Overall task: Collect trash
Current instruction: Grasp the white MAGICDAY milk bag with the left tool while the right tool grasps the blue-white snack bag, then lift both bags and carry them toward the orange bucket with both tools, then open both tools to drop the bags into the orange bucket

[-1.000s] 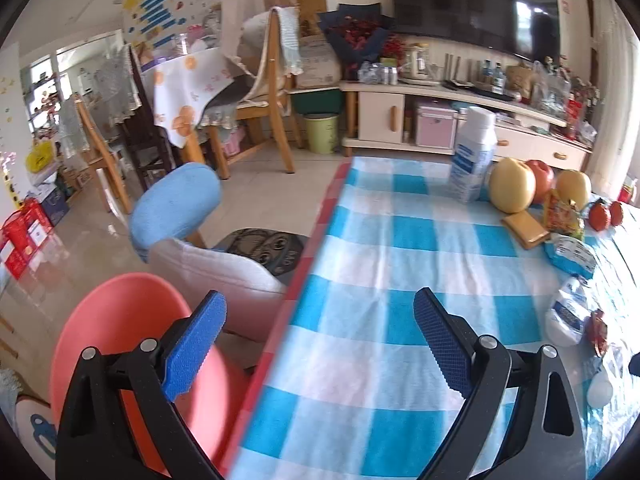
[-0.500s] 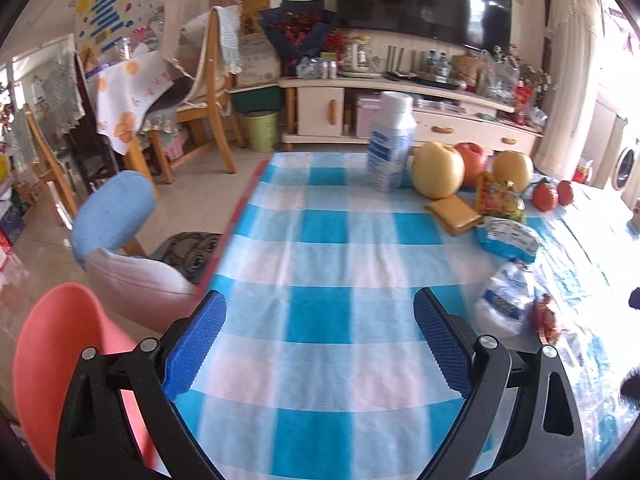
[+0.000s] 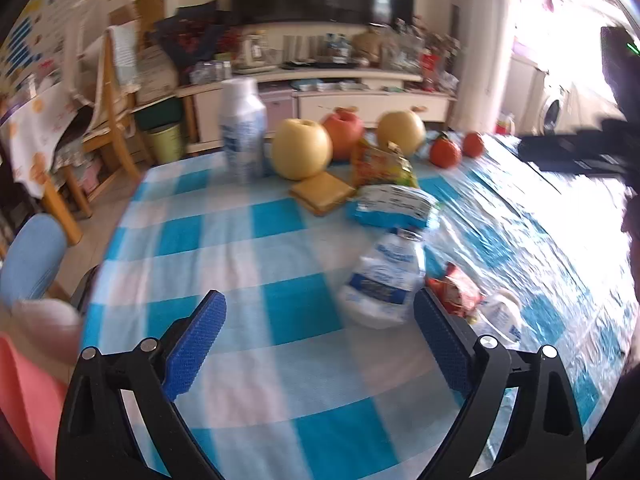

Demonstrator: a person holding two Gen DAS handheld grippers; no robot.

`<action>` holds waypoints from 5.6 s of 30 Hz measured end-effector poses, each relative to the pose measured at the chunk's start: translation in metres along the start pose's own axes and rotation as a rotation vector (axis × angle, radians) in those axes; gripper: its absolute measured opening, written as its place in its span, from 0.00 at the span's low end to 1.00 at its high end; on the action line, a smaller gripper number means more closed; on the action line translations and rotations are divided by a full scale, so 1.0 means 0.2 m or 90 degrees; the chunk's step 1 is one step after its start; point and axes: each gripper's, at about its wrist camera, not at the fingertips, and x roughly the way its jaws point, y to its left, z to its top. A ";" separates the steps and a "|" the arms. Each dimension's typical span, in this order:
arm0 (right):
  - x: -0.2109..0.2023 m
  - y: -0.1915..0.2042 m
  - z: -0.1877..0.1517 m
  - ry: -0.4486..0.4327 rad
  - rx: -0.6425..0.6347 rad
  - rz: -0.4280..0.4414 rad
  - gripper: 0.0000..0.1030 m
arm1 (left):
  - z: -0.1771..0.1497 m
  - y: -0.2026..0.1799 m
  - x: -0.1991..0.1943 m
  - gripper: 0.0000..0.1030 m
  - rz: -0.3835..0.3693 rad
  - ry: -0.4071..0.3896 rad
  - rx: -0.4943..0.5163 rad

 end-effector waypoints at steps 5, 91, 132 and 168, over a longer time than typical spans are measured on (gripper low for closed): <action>0.16 -0.14 0.07 0.016 0.008 -0.003 0.89 | 0.00 -0.11 0.11 0.91 -0.007 0.019 0.045; 0.44 0.21 -0.03 0.103 -0.226 -0.025 0.39 | -0.02 -0.03 0.33 0.81 -0.068 0.090 -0.075; 0.11 1.01 -0.34 0.030 -0.344 0.061 0.39 | -0.21 0.84 -0.46 0.58 0.216 -0.034 -0.284; 0.31 2.06 -0.65 0.051 -0.525 0.153 0.72 | -0.48 1.45 -0.81 0.86 0.411 -0.032 -0.410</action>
